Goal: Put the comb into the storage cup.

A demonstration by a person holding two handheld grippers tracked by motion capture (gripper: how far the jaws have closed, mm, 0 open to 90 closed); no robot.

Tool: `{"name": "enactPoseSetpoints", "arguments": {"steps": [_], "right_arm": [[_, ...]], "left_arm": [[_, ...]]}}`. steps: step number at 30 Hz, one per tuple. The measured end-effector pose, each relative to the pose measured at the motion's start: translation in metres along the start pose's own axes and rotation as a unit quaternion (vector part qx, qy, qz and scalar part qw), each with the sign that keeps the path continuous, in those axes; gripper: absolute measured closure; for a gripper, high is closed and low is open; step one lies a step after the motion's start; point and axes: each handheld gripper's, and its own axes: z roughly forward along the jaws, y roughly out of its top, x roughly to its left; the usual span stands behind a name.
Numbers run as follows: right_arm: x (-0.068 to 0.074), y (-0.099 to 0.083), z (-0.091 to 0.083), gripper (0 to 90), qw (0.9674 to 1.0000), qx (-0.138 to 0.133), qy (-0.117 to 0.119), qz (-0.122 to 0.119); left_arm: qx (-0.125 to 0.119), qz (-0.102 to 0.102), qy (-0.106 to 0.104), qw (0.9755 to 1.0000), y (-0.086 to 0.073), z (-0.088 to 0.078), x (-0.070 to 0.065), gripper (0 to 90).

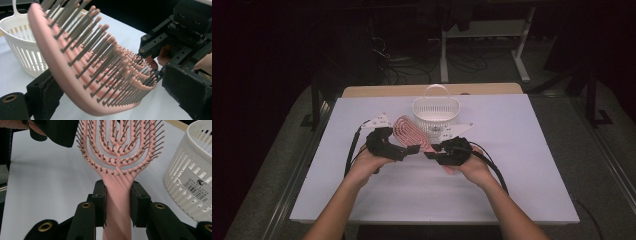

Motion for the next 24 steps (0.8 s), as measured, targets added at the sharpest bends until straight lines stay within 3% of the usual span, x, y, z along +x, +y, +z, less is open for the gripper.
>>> {"name": "enactPoseSetpoints", "arguments": {"steps": [12,24], "right_arm": [[0.0039,-0.0010,0.0038,68.2,1.0000,-0.003,-0.007,-0.006],[0.0062,-0.0025,0.0071,68.2,0.9997,0.001,-0.017,-0.016]], "left_arm": [[-0.013,-0.016,-0.002,0.9998,0.0022,-0.0055,0.0014,18.0],[-0.002,-0.032,-0.001,0.9995,0.0023,-0.0063,0.0038,31.2]]}}
